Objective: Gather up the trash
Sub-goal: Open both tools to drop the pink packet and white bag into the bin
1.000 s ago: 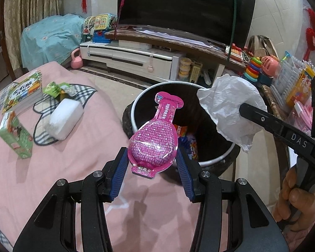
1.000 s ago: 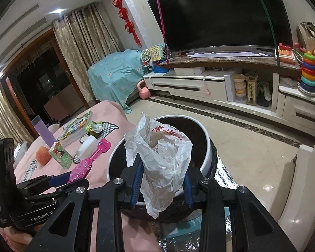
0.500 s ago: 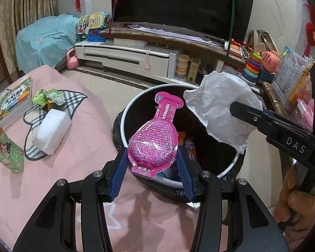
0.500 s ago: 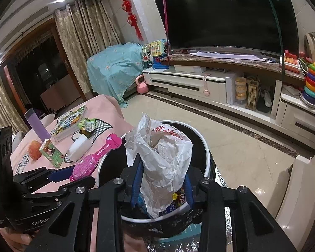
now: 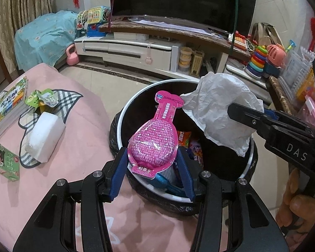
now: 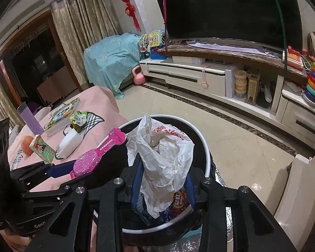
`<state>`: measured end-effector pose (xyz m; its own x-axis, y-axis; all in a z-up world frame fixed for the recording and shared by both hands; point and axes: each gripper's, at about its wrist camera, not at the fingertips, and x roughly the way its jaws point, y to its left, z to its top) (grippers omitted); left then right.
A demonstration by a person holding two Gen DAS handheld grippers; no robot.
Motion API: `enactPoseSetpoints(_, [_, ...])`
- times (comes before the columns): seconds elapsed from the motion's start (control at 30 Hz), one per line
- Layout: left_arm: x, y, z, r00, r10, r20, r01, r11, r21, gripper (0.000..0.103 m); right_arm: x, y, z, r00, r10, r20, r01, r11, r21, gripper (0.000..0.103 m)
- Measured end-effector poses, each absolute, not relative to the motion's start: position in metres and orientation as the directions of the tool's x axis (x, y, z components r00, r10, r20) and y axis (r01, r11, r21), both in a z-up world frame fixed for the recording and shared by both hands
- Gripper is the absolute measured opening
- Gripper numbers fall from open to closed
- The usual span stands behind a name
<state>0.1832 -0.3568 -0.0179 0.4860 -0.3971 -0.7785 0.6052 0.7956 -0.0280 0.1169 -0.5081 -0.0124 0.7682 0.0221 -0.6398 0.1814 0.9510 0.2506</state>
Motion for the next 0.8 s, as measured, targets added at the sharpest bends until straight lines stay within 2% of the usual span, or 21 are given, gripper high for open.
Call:
enactPoseSetpoints(0.33, [0.186, -0.354, -0.017, 0.479, -0.412, -0.775, 0.599, 0.799, -0.054, 0.049, 0.123, -0.509, -0.014, 0.76, 0.018, -0.649, 0.185, 0.952, 0.243, 0.039])
enactPoseSetpoints(0.37, [0.186, -0.353, -0.018, 0.475, -0.414, -0.776, 0.601, 0.797, -0.057, 0.052, 0.124, -0.509, -0.015, 0.759, 0.02, -0.651, 0.186, 0.951, 0.247, 0.039])
enactPoseSetpoints(0.4, [0.187, -0.354, -0.018, 0.47, -0.409, -0.782, 0.6, 0.798, -0.056, 0.066, 0.124, -0.51, -0.015, 0.758, 0.02, -0.652, 0.187, 0.951, 0.247, 0.04])
enactPoseSetpoints(0.43, [0.186, -0.352, -0.017, 0.473, -0.41, -0.78, 0.599, 0.799, -0.056, 0.073, 0.125, -0.51, -0.015, 0.755, 0.019, -0.655, 0.189, 0.951, 0.246, 0.047])
enactPoseSetpoints(0.5, [0.183, -0.347, -0.015, 0.486, -0.419, -0.767, 0.599, 0.798, -0.057, 0.074, 0.124, -0.51, -0.015, 0.757, 0.028, -0.652, 0.188, 0.948, 0.259, 0.061])
enactPoseSetpoints(0.8, [0.174, -0.302, -0.015, 0.518, -0.419, -0.745, 0.52, 0.846, -0.115, 0.078, 0.114, -0.507, -0.008, 0.777, 0.035, -0.629, 0.192, 0.938, 0.289, 0.073])
